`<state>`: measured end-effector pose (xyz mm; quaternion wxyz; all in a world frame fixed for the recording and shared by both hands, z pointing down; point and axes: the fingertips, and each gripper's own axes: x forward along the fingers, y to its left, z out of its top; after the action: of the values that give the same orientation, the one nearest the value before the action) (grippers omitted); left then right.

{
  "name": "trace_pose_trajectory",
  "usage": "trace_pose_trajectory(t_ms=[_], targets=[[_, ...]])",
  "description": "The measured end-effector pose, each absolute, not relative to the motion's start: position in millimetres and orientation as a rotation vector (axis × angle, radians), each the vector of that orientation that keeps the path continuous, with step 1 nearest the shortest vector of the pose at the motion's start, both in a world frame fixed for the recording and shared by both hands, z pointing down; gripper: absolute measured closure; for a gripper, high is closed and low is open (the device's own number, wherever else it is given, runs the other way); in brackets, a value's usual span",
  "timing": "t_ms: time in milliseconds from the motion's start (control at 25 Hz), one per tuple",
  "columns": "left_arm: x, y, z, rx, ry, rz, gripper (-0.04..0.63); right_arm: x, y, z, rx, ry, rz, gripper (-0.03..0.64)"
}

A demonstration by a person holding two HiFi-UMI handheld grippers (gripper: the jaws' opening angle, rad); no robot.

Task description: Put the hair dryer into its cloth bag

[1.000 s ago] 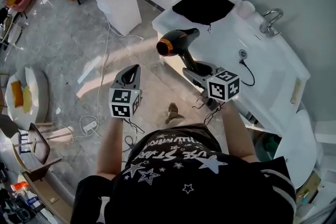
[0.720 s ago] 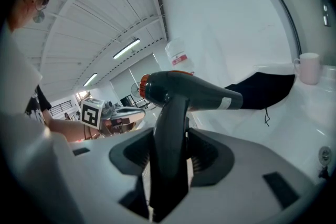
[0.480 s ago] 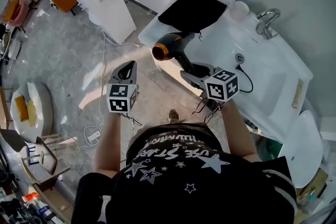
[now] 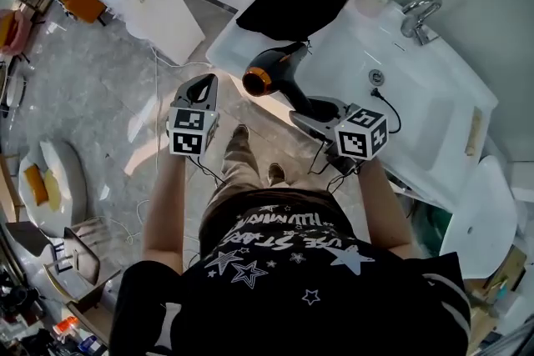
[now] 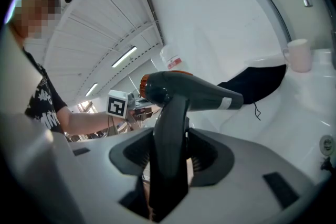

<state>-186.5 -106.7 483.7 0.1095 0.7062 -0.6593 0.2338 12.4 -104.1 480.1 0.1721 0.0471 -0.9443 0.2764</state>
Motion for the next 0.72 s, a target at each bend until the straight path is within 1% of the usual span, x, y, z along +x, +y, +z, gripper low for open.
trace_pose_trajectory(t_ms=[160,200,240,400,720], targets=[[-188,-135,478,2.16,-1.883,0.697,0.58,13,-106,484,0.139,-2.66,0.787,0.422],[-188,-142,477,2.186,-1.863,0.708,0.558,12,-106,486,0.139,-2.655,0.789,0.422],[-190,-150,478,2.211,-1.842,0.727,0.552,11,-107,487,0.137,-2.649,0.788,0.422],[-193,-181,486,2.298,-1.752,0.812,0.549,14,-110,493,0.151,-2.605,0.749,0.422],[-203,-236,518,2.436,-1.537,1.046,0.499,3,-120,504,0.206,-2.547,0.743,0.422]])
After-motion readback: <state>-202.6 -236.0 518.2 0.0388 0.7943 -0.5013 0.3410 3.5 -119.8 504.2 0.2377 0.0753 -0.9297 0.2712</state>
